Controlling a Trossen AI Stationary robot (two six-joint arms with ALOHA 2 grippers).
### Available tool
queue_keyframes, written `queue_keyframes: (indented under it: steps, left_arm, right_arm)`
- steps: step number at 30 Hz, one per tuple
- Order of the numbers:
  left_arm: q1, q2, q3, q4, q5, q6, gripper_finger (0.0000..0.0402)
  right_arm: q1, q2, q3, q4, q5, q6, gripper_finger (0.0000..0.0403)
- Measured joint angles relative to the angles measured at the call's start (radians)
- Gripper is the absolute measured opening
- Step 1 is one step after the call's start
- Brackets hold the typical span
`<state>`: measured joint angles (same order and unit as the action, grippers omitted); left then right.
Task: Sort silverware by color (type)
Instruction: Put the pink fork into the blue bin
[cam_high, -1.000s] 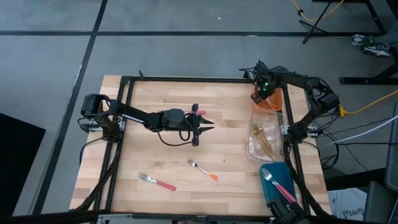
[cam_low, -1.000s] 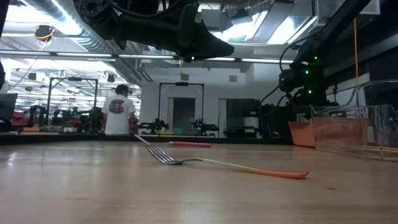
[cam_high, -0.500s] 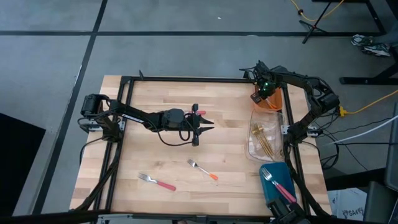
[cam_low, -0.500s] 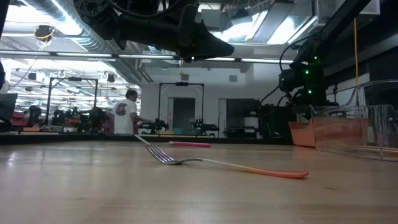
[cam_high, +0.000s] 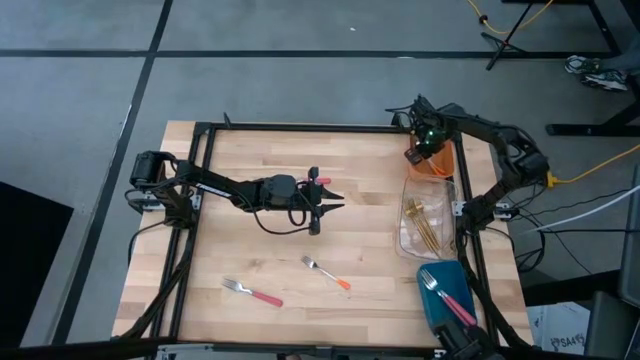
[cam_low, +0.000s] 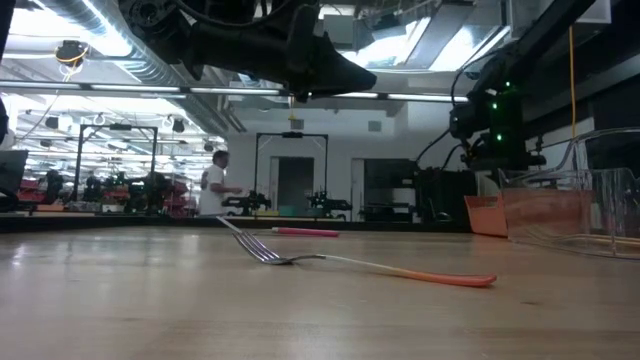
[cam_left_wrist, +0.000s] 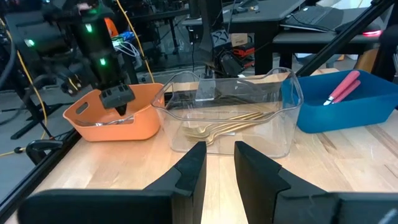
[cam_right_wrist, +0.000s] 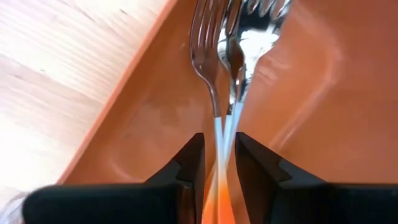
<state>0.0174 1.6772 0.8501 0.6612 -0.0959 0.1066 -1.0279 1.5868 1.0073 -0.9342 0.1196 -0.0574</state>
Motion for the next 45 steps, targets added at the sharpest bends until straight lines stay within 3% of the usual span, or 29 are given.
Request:
queue_keyframes:
  steps: [10,17,28,33,37,45]
  left_arm:
    - [0.000,0.001,0.000,-0.044,0.000,-0.001,0.0077]
    - [0.000,0.001,0.000,-0.060,0.000,-0.001,0.0077]
    - [0.000,0.001,0.000,-0.060,0.000,-0.001,0.0077]
    - [-0.001,-0.023,0.000,-0.059,0.000,-0.001,0.0077]
    - [-0.001,-0.080,0.000,-0.092,0.002,-0.001,0.0077]
    - [-0.010,-0.288,0.000,-0.399,0.003,-0.002,0.0077]
  right_arm:
    - [0.000,-0.032,0.177,-0.192,0.001,0.000,0.0079]
    - [0.001,-0.101,0.243,-0.211,-0.002,0.032,0.0079]
    - [0.010,-0.211,0.249,-0.212,-0.149,0.034,0.0079]
    - [0.104,-0.241,0.249,-0.175,-0.156,0.034,0.0079]
    - [0.249,-0.246,0.249,-0.084,-0.155,0.034,0.0079]
    - [0.512,-0.241,0.248,0.232,-0.156,0.034,0.0079]
